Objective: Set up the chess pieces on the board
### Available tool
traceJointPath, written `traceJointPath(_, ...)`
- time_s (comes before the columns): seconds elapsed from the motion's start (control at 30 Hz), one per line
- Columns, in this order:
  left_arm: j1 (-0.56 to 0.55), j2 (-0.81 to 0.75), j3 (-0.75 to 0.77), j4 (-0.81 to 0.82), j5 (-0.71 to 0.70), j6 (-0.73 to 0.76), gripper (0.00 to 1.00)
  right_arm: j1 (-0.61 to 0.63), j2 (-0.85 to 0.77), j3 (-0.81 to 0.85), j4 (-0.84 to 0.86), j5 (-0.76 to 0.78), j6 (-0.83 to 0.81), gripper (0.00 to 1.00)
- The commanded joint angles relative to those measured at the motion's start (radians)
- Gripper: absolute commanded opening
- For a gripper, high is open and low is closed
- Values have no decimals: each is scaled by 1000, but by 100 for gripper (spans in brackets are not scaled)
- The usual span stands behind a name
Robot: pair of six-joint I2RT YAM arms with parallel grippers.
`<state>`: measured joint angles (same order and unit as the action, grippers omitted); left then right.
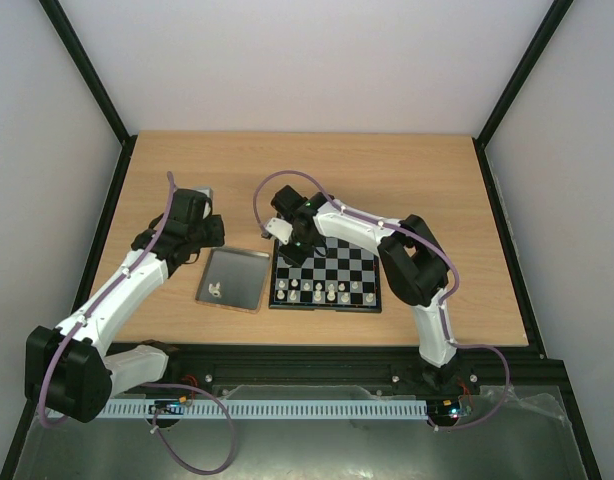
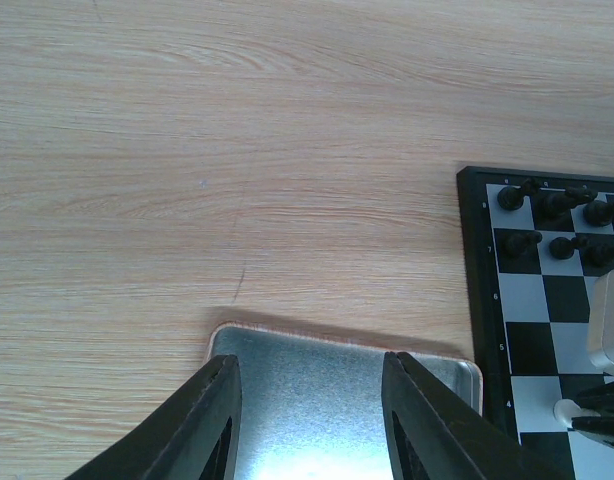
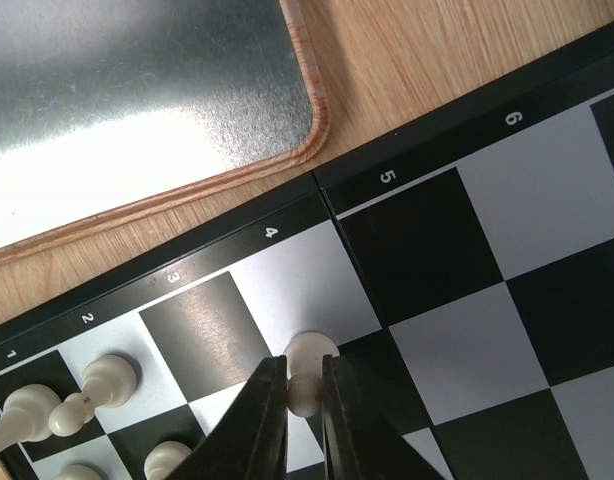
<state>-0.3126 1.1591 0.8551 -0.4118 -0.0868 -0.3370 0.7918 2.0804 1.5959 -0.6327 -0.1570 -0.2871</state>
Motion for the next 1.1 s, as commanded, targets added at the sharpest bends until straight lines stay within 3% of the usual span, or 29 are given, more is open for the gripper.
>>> traceJointPath(0.0,4,6,-11,3,1,0,40,4,-15,-9,-54,4,8,10)
traceJointPath(0.23,4,11,-12,5,10,1,40,-8,-76,-67,-59,34,5,5)
traceJointPath(0.8,4,32,-11,4,26,4,40,-217,-421,-405,-83,59,3,5)
traceJointPath(1.07,4,39,-13,2,33,4,40,-256,-507,-503,-127,117,-4,5)
